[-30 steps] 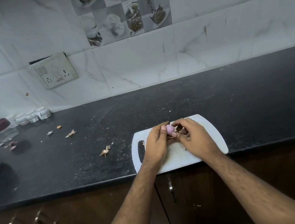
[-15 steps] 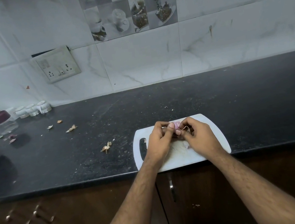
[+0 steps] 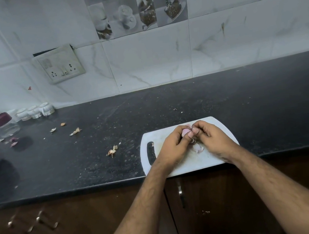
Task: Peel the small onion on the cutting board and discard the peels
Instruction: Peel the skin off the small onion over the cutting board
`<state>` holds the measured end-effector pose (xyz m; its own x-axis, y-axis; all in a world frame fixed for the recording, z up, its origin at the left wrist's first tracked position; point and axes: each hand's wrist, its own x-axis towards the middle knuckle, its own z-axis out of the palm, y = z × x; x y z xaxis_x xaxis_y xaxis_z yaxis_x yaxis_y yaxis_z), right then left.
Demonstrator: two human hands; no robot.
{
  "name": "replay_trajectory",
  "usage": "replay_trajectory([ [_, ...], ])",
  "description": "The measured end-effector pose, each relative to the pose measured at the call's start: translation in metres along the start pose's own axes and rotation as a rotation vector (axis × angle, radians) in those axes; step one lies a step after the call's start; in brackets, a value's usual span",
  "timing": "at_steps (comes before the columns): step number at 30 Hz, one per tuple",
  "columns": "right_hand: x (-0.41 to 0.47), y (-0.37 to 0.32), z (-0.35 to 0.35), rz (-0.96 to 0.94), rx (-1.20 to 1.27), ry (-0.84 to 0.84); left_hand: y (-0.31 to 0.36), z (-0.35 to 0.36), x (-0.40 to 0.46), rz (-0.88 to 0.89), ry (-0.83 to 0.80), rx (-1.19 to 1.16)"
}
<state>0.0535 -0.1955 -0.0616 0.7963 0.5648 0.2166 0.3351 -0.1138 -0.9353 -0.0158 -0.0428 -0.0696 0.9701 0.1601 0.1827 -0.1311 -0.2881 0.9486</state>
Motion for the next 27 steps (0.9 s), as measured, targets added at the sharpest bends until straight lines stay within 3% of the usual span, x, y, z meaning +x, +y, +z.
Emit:
replay_trajectory([
  [10, 0.002, 0.0, -0.002, -0.039, -0.025, -0.034, 0.007, 0.0, 0.01, -0.144, -0.033, -0.104],
  [14, 0.001, -0.003, -0.001, -0.029, -0.076, -0.009, 0.009, 0.003, 0.007, -0.107, 0.003, -0.041],
  [22, 0.003, -0.002, 0.009, 0.037, -0.351, 0.138, 0.003, 0.0, 0.003, 0.023, 0.083, 0.304],
  [27, 0.002, -0.001, 0.014, 0.012, -0.606, 0.109, 0.001, -0.012, 0.001, 0.075, 0.011, 0.695],
])
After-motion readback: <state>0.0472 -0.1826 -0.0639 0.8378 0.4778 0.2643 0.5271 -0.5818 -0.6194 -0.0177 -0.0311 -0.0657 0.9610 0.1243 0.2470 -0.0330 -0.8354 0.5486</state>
